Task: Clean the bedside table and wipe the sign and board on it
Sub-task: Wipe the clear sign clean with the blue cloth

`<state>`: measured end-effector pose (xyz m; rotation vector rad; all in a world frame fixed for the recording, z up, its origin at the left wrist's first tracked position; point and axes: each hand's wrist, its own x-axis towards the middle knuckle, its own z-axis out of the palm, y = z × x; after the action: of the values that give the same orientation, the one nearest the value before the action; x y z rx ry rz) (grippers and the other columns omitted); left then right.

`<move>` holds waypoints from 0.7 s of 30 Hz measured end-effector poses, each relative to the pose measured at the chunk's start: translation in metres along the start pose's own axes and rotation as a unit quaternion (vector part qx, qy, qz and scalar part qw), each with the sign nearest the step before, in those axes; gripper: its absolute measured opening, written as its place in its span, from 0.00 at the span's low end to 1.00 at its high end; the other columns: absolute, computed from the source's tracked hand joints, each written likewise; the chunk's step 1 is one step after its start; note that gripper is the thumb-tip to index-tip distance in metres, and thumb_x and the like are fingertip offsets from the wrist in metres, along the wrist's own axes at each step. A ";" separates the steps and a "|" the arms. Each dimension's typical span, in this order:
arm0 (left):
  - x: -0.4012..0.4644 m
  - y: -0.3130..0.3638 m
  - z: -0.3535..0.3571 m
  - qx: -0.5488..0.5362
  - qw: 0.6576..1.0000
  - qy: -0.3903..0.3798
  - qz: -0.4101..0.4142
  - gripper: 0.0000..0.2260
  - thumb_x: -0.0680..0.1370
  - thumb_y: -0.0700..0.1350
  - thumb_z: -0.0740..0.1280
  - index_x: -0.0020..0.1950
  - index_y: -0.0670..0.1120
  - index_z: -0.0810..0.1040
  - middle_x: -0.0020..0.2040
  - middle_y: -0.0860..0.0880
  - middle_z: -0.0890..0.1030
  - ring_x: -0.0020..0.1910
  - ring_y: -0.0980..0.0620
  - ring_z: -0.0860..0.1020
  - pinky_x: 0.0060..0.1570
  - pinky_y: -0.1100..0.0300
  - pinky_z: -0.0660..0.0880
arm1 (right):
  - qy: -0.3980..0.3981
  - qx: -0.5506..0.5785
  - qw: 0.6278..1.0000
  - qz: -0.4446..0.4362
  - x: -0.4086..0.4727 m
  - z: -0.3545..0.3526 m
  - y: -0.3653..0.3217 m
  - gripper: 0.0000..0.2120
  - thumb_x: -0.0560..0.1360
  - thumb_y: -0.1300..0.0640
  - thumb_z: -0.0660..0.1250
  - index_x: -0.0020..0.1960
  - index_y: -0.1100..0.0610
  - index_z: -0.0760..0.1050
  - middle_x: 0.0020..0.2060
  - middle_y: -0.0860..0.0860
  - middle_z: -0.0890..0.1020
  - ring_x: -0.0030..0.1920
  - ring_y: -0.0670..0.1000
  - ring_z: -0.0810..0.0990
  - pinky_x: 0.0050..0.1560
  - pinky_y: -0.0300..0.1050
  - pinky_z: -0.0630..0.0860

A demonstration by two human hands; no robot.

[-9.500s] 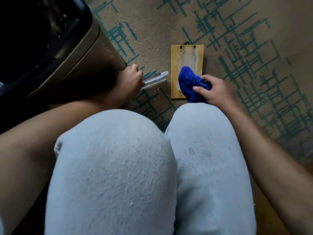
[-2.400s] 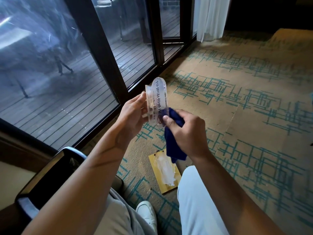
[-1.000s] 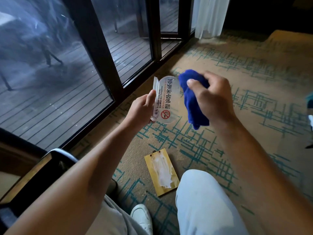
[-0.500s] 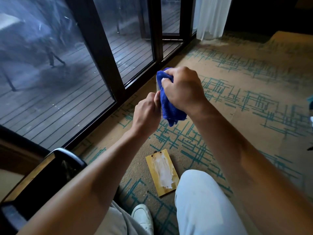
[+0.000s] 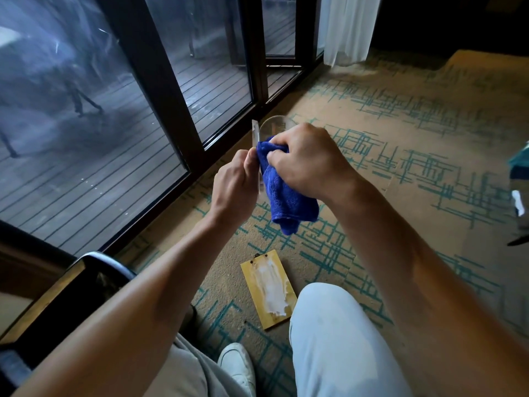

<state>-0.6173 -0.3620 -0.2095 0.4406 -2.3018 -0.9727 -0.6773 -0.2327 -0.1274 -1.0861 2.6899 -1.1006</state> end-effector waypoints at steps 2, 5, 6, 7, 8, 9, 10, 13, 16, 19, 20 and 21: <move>0.002 -0.001 0.000 0.005 1.000 0.012 0.006 0.22 0.83 0.57 0.49 0.41 0.44 0.71 0.32 0.56 0.71 0.30 0.57 0.69 0.33 0.56 0.63 | -0.013 -0.011 1.000 -0.006 -0.006 0.001 0.000 0.08 0.73 0.55 0.65 0.44 0.55 0.82 0.37 0.53 0.83 0.42 0.56 0.81 0.44 0.48 0.79; 0.006 -0.002 -0.001 0.000 1.000 0.023 -0.002 0.21 0.84 0.56 0.49 0.40 0.45 0.70 0.32 0.54 0.71 0.30 0.55 0.68 0.33 0.54 0.64 | -0.022 -0.031 0.999 -0.020 -0.021 0.008 -0.003 0.08 0.74 0.54 0.64 0.46 0.53 0.82 0.38 0.52 0.82 0.41 0.56 0.80 0.43 0.47 0.78; 0.007 -0.001 -0.001 -0.009 1.000 0.028 -0.010 0.21 0.84 0.56 0.49 0.40 0.45 0.69 0.32 0.53 0.71 0.30 0.53 0.69 0.33 0.52 0.66 | -0.019 -0.043 0.998 -0.028 -0.026 0.010 -0.004 0.08 0.74 0.54 0.64 0.46 0.53 0.82 0.39 0.52 0.81 0.41 0.56 0.80 0.42 0.46 0.76; 0.008 0.000 -0.002 -0.018 0.999 0.033 -0.019 0.21 0.84 0.56 0.49 0.40 0.44 0.70 0.32 0.51 0.71 0.30 0.52 0.69 0.34 0.50 0.67 | -0.011 -0.054 0.998 -0.039 -0.031 0.012 -0.004 0.08 0.75 0.54 0.64 0.47 0.53 0.82 0.39 0.51 0.79 0.41 0.56 0.79 0.41 0.45 0.74; 0.008 0.000 -0.002 -0.025 0.999 0.038 -0.029 0.22 0.84 0.56 0.50 0.40 0.43 0.71 0.33 0.50 0.72 0.32 0.50 0.70 0.35 0.47 0.69 | 0.000 -0.061 0.997 -0.050 -0.035 0.014 -0.004 0.08 0.76 0.54 0.63 0.47 0.52 0.81 0.40 0.51 0.77 0.41 0.56 0.77 0.40 0.45 0.71; 0.008 0.001 -0.003 -0.031 0.998 0.043 -0.038 0.22 0.84 0.56 0.50 0.41 0.42 0.72 0.34 0.49 0.73 0.33 0.48 0.71 0.37 0.44 0.71 | 0.010 -0.069 0.996 -0.061 -0.039 0.017 -0.004 0.08 0.77 0.53 0.63 0.48 0.52 0.81 0.41 0.50 0.76 0.41 0.56 0.76 0.40 0.45 0.68; 0.008 0.001 -0.004 -0.036 0.997 0.048 -0.047 0.23 0.84 0.56 0.50 0.42 0.41 0.72 0.35 0.49 0.74 0.34 0.47 0.72 0.39 0.42 0.72 | 0.016 -0.075 0.995 -0.070 -0.044 0.019 -0.003 0.09 0.77 0.53 0.62 0.49 0.52 0.81 0.42 0.51 0.75 0.41 0.57 0.76 0.40 0.44 0.67; 0.011 -0.002 -0.006 -0.081 0.992 0.043 -0.086 0.26 0.81 0.62 0.49 0.43 0.42 0.74 0.39 0.44 0.77 0.39 0.42 0.76 0.44 0.37 0.75 | 0.013 -0.052 0.995 -0.088 -0.055 0.027 0.006 0.09 0.77 0.54 0.62 0.52 0.52 0.81 0.45 0.51 0.77 0.43 0.57 0.78 0.41 0.44 0.68; 0.014 -0.003 -0.014 -0.194 0.968 0.006 -0.157 0.28 0.78 0.66 0.52 0.46 0.43 0.77 0.41 0.40 0.81 0.41 0.40 0.80 0.47 0.38 0.77 | 0.014 0.057 0.997 -0.056 -0.069 0.030 0.021 0.10 0.76 0.56 0.64 0.53 0.50 0.82 0.45 0.49 0.81 0.45 0.51 0.79 0.45 0.44 0.73; 0.014 -0.005 -0.025 -0.257 0.948 -0.024 -0.187 0.27 0.81 0.61 0.53 0.51 0.39 0.79 0.42 0.36 0.81 0.42 0.37 0.79 0.44 0.41 0.75 | 0.057 0.216 0.970 0.091 -0.078 0.028 0.041 0.07 0.74 0.58 0.67 0.45 0.48 0.83 0.39 0.43 0.85 0.40 0.41 0.80 0.44 0.37 0.73; 0.014 -0.005 -0.028 -0.271 0.943 -0.031 -0.190 0.26 0.82 0.60 0.53 0.51 0.39 0.79 0.43 0.36 0.81 0.43 0.37 0.79 0.44 0.42 0.74 | 0.081 0.283 0.945 0.145 -0.076 0.027 0.045 0.06 0.73 0.56 0.67 0.42 0.50 0.83 0.36 0.44 0.85 0.37 0.42 0.80 0.43 0.38 0.73; 0.014 -0.003 -0.030 -0.289 0.937 -0.045 -0.192 0.25 0.83 0.59 0.53 0.51 0.41 0.80 0.45 0.36 0.82 0.43 0.37 0.79 0.44 0.44 0.74 | 0.105 0.334 0.919 0.180 -0.071 0.024 0.047 0.07 0.72 0.54 0.67 0.42 0.55 0.83 0.34 0.47 0.83 0.36 0.45 0.78 0.43 0.42 0.72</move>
<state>-0.6083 -0.3874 -0.1895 0.6078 -1.9018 -1.8225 -0.6448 -0.1791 -0.1905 -0.3598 2.1883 -1.9096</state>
